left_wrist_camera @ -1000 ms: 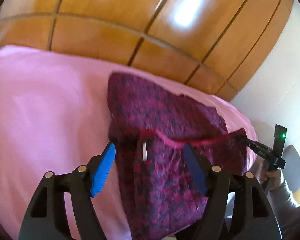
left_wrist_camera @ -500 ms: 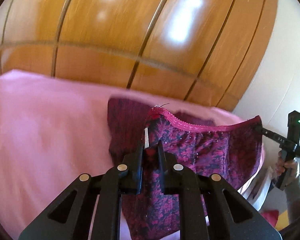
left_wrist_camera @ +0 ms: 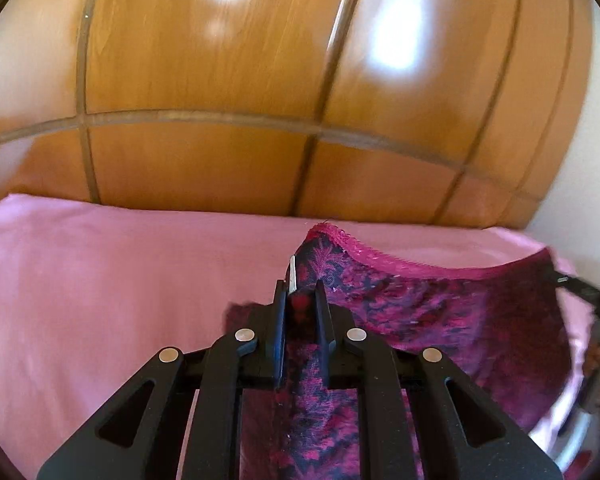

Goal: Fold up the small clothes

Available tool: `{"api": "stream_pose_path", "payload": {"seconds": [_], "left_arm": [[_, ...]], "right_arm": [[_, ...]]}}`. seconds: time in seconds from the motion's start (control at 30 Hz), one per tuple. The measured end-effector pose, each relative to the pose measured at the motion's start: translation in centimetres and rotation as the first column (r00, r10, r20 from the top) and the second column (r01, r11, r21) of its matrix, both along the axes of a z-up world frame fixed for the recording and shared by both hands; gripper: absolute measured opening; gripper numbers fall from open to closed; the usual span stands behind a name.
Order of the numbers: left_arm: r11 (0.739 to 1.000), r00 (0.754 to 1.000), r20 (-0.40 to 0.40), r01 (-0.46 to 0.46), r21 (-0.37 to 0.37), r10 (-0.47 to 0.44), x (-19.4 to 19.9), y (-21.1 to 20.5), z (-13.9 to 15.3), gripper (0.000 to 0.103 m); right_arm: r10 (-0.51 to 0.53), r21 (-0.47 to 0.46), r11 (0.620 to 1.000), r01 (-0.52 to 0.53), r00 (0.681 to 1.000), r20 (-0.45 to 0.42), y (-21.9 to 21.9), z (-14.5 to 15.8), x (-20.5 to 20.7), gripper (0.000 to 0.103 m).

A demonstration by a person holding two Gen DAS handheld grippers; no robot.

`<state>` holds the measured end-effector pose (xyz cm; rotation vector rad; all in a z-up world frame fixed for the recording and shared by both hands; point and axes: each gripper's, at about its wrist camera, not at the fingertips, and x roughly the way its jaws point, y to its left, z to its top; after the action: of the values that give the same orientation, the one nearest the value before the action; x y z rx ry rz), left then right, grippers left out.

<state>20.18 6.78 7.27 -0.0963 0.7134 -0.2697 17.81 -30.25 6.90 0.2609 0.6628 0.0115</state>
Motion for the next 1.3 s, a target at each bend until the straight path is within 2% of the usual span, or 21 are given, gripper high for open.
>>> {"api": "stream_pose_path", "payload": {"seconds": [0.03,0.1,0.17,0.23,0.27,0.4,0.47,0.5,0.57,0.6,0.63,0.67,0.7,0.8,0.9,0.97,1.03,1.17,1.23,1.27,1.3], "left_arm": [[1.000,0.999,-0.035,-0.013,-0.002,0.012,1.5,-0.1,-1.0,0.011],[0.998,0.997,-0.063,-0.041,0.044,0.044,3.1,-0.5,-2.5,0.011],[0.997,0.986,-0.150,-0.061,0.038,0.066,5.0,-0.4,-4.7,0.011],[0.992,0.974,-0.205,-0.075,0.100,0.095,6.2,-0.6,-7.3,0.011],[0.992,0.968,-0.232,-0.075,0.098,0.096,6.5,-0.5,-8.2,0.012],[0.993,0.969,-0.227,-0.073,0.096,0.093,6.6,-0.3,-8.2,0.015],[0.997,0.972,-0.221,-0.068,0.043,0.076,6.2,0.6,-7.6,0.019],[0.997,0.973,-0.217,-0.071,0.020,0.073,5.9,1.0,-7.4,0.022],[0.996,0.976,-0.205,-0.084,-0.033,0.075,4.1,2.3,-6.4,0.035],[0.995,0.976,-0.201,-0.089,-0.053,0.077,3.2,2.7,-6.2,0.045],[0.992,0.979,-0.194,-0.089,-0.092,0.069,1.7,3.6,-5.9,0.048],[0.991,0.980,-0.192,-0.083,-0.109,0.061,0.8,3.8,-6.0,0.048],[0.989,0.980,-0.190,-0.078,-0.128,0.053,-0.5,4.3,-6.0,0.048],[0.969,0.978,-0.205,-0.079,-0.235,0.030,-4.3,6.4,-6.6,0.060],[0.947,0.974,-0.225,-0.082,-0.311,0.011,-8.0,7.5,-7.9,0.062],[0.938,0.971,-0.239,-0.076,-0.339,-0.007,-10.3,7.9,-8.8,0.062],[0.927,0.967,-0.254,-0.072,-0.369,-0.026,-12.5,8.0,-9.6,0.062],[0.918,0.968,-0.246,-0.045,-0.395,-0.059,-15.1,7.0,-10.2,0.062],[0.912,0.964,-0.253,-0.031,-0.408,-0.081,-15.0,6.5,-10.6,0.062],[0.918,0.965,-0.250,-0.028,-0.395,-0.078,-15.0,6.0,-10.8,0.061],[0.918,0.963,-0.252,-0.016,-0.397,-0.092,-14.8,5.8,-10.9,0.042]], "right_arm": [[-0.010,-0.012,1.000,0.010,1.000,-0.011,0.1,-0.5,0.8,0.015],[-0.029,-0.033,0.999,0.027,0.998,-0.059,0.3,-2.1,2.8,0.015],[-0.048,-0.053,0.998,0.042,0.990,-0.132,-0.1,-4.2,5.0,0.015],[-0.052,-0.050,0.998,0.044,0.980,-0.192,-0.3,-5.9,6.3,0.015],[-0.055,-0.051,0.998,0.045,0.973,-0.224,-0.6,-7.1,6.8,0.015],[-0.052,-0.025,0.999,0.047,0.967,-0.250,-1.5,-8.7,7.5,0.018],[-0.053,-0.013,0.999,0.051,0.965,-0.257,-1.7,-8.6,7.4,0.027],[-0.047,0.003,0.999,0.049,0.967,-0.252,-2.0,-8.4,7.2,0.034],[-0.036,0.030,0.999,0.044,0.973,-0.227,-2.3,-7.6,6.1,0.042],[-0.030,0.042,0.998,0.039,0.977,-0.210,-2.4,-7.2,5.2,0.048],[-0.032,0.051,0.998,0.043,0.979,-0.199,-2.6,-6.9,4.2,0.060],[-0.035,0.062,0.997,0.048,0.981,-0.192,-2.6,-6.7,3.7,0.063],[-0.030,0.082,0.996,0.046,0.983,-0.179,-2.9,-6.4,2.8,0.063],[0.007,0.146,0.989,0.016,0.988,-0.154,-3.8,-6.2,-0.6,0.063],[0.043,0.204,0.979,-0.016,0.991,-0.129,-4.5,-6.3,-4.5,0.062],[0.067,0.239,0.970,-0.035,0.990,-0.124,-4.6,-6.7,-7.0,0.059],[0.086,0.238,0.970,-0.055,0.989,-0.121,-4.4,-6.9,-9.5,0.054],[0.117,0.232,0.969,-0.082,0.983,-0.142,-3.2,-8.0,-13.1,0.051],[0.130,0.232,0.968,-0.091,0.979,-0.154,-2.6,-9.0,-13.8,0.041],[0.122,0.218,0.972,-0.085,0.979,-0.162,-2.2,-9.6,-13.9,0.036],[0.115,0.196,0.977,-0.081,0.978,-0.172,-2.0,-9.9,-13.8,0.026]]}}
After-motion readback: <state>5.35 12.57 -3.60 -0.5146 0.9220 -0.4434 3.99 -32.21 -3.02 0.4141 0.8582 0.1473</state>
